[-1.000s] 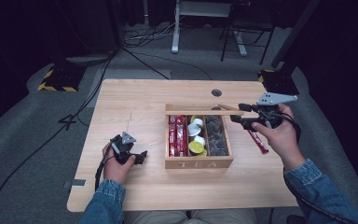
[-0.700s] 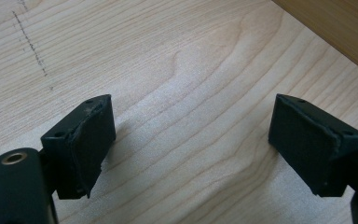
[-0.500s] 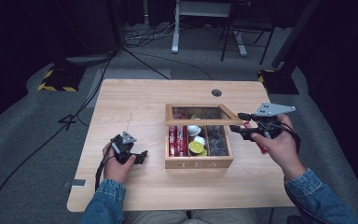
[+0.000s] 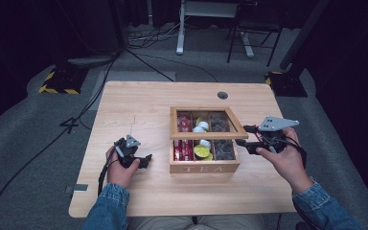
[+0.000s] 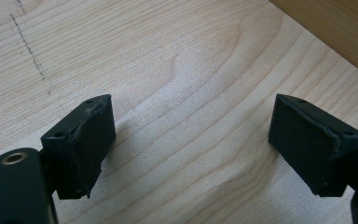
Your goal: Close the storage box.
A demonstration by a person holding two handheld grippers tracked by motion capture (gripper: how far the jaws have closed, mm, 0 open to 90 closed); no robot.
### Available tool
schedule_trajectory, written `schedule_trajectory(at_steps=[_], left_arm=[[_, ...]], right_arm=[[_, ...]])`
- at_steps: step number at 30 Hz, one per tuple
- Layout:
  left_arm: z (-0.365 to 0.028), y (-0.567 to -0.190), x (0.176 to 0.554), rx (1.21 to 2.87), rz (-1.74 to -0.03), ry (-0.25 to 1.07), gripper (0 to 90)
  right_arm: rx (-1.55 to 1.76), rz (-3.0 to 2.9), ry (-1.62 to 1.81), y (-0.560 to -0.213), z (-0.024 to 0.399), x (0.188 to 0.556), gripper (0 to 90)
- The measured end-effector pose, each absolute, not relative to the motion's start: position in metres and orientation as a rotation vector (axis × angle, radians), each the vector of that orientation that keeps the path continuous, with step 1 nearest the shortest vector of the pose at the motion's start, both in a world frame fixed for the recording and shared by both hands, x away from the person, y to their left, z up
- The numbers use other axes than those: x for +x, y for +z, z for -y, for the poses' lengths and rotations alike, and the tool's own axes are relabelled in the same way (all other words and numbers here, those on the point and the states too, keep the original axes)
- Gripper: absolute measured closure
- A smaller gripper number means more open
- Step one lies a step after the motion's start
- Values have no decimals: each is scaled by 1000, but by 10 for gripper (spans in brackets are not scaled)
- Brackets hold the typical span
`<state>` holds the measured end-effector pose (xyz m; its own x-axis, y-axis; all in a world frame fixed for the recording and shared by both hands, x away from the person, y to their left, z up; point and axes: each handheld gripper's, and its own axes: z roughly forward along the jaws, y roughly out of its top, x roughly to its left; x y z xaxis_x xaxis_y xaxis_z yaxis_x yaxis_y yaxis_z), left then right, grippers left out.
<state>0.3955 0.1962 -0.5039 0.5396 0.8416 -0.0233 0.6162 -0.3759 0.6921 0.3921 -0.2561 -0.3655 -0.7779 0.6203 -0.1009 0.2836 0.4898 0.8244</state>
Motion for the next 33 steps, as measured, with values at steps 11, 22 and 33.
schedule_trajectory(at_steps=[11,22,33], left_arm=[[-196,-504,395,2118,-1174,442,150],[-196,-504,395,2121,-1173,443,150],[-196,-504,395,2121,-1172,442,150]], right_arm=[[736,-2386,1136,-385,255,384,371],[752,-2437,1104,-403,254,381,364],[757,-2479,1057,-419,253,377,366]])
